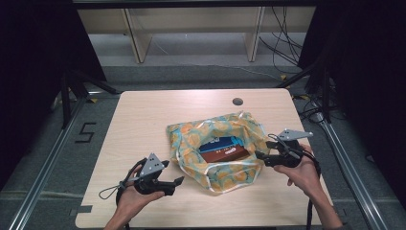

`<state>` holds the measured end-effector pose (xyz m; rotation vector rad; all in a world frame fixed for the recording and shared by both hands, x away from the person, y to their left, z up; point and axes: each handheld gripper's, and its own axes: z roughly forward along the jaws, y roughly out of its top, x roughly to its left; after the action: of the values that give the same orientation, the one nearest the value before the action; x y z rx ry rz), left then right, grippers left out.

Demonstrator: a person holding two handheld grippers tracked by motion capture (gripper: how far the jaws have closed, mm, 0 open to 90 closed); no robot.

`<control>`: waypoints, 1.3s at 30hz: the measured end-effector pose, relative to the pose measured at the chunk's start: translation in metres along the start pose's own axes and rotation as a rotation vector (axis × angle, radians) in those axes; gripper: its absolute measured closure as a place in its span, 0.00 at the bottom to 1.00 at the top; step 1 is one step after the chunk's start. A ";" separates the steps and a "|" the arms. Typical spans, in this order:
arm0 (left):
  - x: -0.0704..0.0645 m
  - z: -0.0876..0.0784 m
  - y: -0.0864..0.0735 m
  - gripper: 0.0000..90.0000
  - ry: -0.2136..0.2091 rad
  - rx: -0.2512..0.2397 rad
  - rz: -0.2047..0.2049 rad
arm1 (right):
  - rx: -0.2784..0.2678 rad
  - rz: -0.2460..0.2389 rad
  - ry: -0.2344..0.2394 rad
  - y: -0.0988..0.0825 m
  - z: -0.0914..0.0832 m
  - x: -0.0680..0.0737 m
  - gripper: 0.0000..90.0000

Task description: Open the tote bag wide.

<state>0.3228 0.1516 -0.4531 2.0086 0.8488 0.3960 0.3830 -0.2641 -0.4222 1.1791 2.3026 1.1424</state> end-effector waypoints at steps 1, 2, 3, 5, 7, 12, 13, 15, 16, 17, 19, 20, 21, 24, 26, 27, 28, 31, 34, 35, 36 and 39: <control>-0.001 0.001 -0.002 0.25 0.002 -0.009 -0.009 | -0.001 -0.010 -0.002 -0.002 -0.001 0.000 0.43; -0.001 0.000 -0.004 0.25 0.001 -0.003 -0.012 | -0.009 -0.020 0.000 -0.003 -0.001 0.000 0.43; -0.001 0.000 -0.005 0.25 0.006 -0.003 -0.008 | -0.006 -0.022 0.001 -0.005 -0.003 0.001 0.43; -0.003 0.000 -0.008 0.24 -0.005 -0.009 -0.016 | -0.011 -0.007 0.006 -0.009 -0.005 0.005 0.43; -0.004 0.000 -0.011 0.24 -0.003 -0.009 -0.019 | -0.025 -0.021 0.004 -0.012 -0.007 0.005 0.43; -0.005 -0.002 -0.017 0.24 0.000 0.006 -0.024 | -0.045 -0.025 -0.001 -0.018 -0.019 0.011 0.43; -0.005 -0.002 -0.019 0.23 0.002 0.002 -0.024 | -0.050 -0.017 0.006 -0.019 -0.021 0.012 0.43; -0.005 -0.004 -0.020 0.24 0.000 0.017 -0.019 | -0.048 -0.003 0.023 -0.021 -0.026 0.016 0.43; -0.006 -0.005 -0.021 0.24 0.006 0.010 -0.022 | -0.054 -0.012 0.013 -0.023 -0.026 0.016 0.43; -0.005 -0.006 -0.022 0.24 0.016 0.024 -0.012 | -0.047 -0.014 0.005 -0.024 -0.028 0.016 0.43; -0.006 -0.008 -0.024 0.24 0.002 0.022 -0.009 | -0.049 -0.025 0.001 -0.027 -0.030 0.016 0.43; -0.006 -0.008 -0.025 0.23 0.009 0.013 -0.002 | -0.045 0.005 0.013 -0.029 -0.031 0.018 0.43; -0.005 -0.010 -0.025 0.23 0.010 0.028 0.023 | -0.054 0.014 0.008 -0.032 -0.032 0.018 0.43; -0.008 -0.009 -0.028 0.24 0.009 0.011 -0.009 | -0.049 0.000 0.006 -0.037 -0.035 0.016 0.43; -0.010 -0.010 -0.030 0.23 0.014 0.022 -0.019 | -0.049 0.013 0.003 -0.041 -0.036 0.017 0.43; -0.011 -0.010 -0.031 0.24 0.011 0.016 -0.022 | -0.063 0.007 0.013 -0.043 -0.036 0.016 0.43; -0.011 -0.010 -0.031 0.24 0.012 0.015 -0.018 | -0.047 -0.004 -0.002 -0.045 -0.037 0.015 0.43; -0.012 -0.011 -0.033 0.23 0.014 0.013 -0.025 | -0.046 -0.004 -0.001 -0.051 -0.038 0.016 0.43; -0.012 -0.012 -0.035 0.23 0.012 0.022 -0.010 | -0.049 0.034 0.007 -0.058 -0.039 0.020 0.42; -0.012 -0.012 -0.035 0.23 0.012 0.029 -0.008 | -0.057 0.013 0.012 -0.060 -0.038 0.018 0.42; -0.013 -0.011 -0.036 0.23 0.007 0.020 -0.023 | -0.056 0.044 0.017 -0.063 -0.039 0.021 0.42; -0.015 -0.012 -0.038 0.23 0.013 0.016 -0.029 | -0.059 0.046 0.015 -0.070 -0.039 0.022 0.42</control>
<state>0.2898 0.1625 -0.4773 2.0081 0.8902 0.3871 0.3091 -0.2906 -0.4492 1.2116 2.2475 1.2306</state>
